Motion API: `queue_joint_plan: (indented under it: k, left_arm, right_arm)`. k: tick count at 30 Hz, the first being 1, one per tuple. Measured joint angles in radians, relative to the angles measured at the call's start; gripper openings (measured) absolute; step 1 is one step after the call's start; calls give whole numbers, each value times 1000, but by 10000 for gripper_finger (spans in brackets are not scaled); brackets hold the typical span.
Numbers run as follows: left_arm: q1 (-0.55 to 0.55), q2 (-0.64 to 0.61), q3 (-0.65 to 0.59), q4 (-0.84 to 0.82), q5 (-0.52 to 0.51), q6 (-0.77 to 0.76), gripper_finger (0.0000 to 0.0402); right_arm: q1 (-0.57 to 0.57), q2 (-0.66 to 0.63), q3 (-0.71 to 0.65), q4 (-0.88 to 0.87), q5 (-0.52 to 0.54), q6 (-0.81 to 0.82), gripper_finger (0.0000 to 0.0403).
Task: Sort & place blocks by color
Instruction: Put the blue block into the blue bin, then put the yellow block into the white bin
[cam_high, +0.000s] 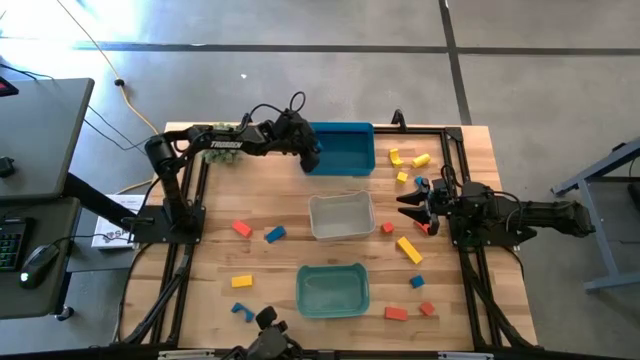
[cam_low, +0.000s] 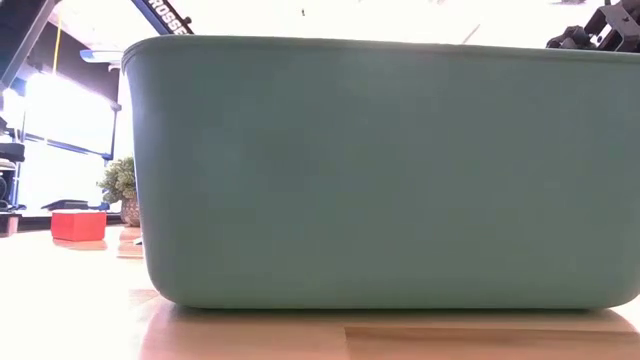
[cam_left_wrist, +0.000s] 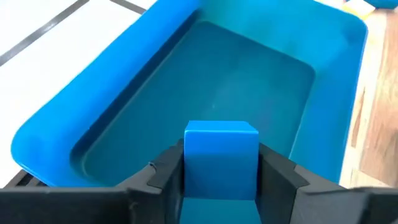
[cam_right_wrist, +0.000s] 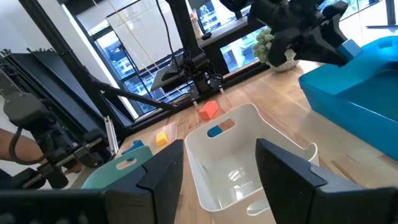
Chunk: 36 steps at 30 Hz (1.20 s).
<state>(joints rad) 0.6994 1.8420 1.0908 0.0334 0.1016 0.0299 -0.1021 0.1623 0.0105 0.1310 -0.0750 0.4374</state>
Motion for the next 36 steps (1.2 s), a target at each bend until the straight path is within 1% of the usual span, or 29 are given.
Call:
queue_joint_plan:
  k: [3,8,13,19,22,26,36]
  left_arm:
    - [1,0,0,8,-16,0,142]
    - [1,0,0,9,-13,0,148]
    - [1,0,0,9,-8,-3,166]
    - [1,-1,0,9,-9,-93,194]
    - [-2,-12,0,11,-9,-125,199]
    - [-10,-54,10,14,-9,-134,198]
    - [-66,-225,31,9,-12,-254,196]
  right_arm:
    - [0,0,0,0,0,0,188]
    - [0,0,0,0,0,0,188]
    - [0,0,0,0,0,0,188]
    - [0,0,0,0,0,0,188]
    - [0,0,0,0,0,0,188]
    - [0,0,0,0,0,0,188]
    - [0,0,0,0,0,0,188]
